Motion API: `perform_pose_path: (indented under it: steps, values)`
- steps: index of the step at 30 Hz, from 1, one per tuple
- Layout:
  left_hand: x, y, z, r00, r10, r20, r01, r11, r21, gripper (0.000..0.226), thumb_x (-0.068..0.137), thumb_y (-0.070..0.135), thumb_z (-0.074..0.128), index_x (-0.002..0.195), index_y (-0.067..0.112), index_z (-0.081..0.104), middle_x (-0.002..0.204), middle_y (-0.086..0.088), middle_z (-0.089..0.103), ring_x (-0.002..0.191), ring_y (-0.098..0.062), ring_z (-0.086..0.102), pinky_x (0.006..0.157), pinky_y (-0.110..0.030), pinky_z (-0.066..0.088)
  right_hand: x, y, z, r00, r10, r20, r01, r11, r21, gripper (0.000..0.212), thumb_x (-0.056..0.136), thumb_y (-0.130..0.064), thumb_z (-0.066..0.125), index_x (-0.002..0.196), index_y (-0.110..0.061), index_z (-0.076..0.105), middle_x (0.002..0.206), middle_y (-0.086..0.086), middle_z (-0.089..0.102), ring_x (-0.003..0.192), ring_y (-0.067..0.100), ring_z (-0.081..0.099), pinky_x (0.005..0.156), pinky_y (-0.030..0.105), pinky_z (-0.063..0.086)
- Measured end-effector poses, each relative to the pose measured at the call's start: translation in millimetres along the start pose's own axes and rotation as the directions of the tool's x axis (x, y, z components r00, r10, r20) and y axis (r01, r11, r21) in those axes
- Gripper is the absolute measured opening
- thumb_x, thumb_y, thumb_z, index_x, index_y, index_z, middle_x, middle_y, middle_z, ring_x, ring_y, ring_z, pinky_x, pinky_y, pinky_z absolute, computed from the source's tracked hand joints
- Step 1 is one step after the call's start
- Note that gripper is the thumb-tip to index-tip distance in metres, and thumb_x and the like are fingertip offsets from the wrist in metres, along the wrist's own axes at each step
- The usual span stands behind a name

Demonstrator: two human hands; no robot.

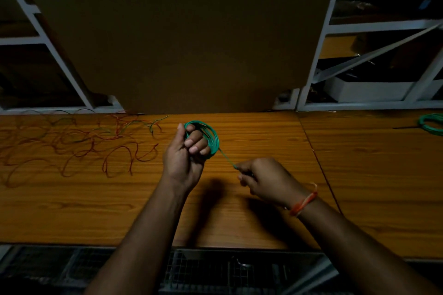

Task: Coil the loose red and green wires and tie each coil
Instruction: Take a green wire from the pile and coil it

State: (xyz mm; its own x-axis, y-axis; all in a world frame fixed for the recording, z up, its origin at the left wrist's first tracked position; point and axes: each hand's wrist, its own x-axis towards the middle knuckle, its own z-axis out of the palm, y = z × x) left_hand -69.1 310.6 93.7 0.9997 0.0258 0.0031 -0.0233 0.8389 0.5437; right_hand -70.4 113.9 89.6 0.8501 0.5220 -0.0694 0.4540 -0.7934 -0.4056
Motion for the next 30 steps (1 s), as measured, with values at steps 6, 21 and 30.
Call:
perform_pose_path:
  steps: [6, 21, 30]
  values:
    - [-3, -9, 3, 0.98, 0.194, -0.051, -0.149, 0.874, 0.462, 0.029, 0.111, 0.033, 0.031, 0.094, 0.016, 0.046, 0.063, 0.004, 0.049, 0.055, -0.01, 0.046, 0.055, -0.024, 0.042, -19, -17, -18, 0.942, -0.127, 0.31, 0.054, 0.971, 0.235, 0.02, 0.099, -0.022, 0.062, 0.08, -0.019, 0.068, 0.079, 0.002, 0.075, 0.065, 0.009, 0.069, 0.063, 0.025, 0.052]
    - [-9, -4, -23, 0.942, -0.008, 0.335, -0.322, 0.258, 0.911, 0.041, 0.11, 0.033, 0.036, 0.089, 0.0, 0.048, 0.055, -0.006, 0.059, 0.046, -0.021, 0.051, 0.052, -0.031, 0.04, -4, -59, -121, 0.88, -0.096, 0.465, 0.154, 0.984, -0.088, 0.008, 0.096, -0.028, 0.067, 0.1, -0.024, 0.072, 0.087, -0.005, 0.074, 0.078, 0.006, 0.069, 0.069, 0.022, 0.057]
    - [4, -9, -22, 0.921, -0.272, 0.277, -0.012, 0.692, 0.721, 0.053, 0.102, 0.054, 0.03, 0.089, 0.01, 0.057, 0.054, 0.002, 0.033, 0.045, -0.011, 0.025, 0.046, -0.024, 0.024, 11, -41, -88, 0.955, -0.132, -0.267, 0.134, 0.991, -0.011, 0.011, 0.096, -0.033, 0.065, 0.102, -0.029, 0.074, 0.091, -0.018, 0.056, 0.085, -0.002, 0.053, 0.068, 0.02, 0.039]
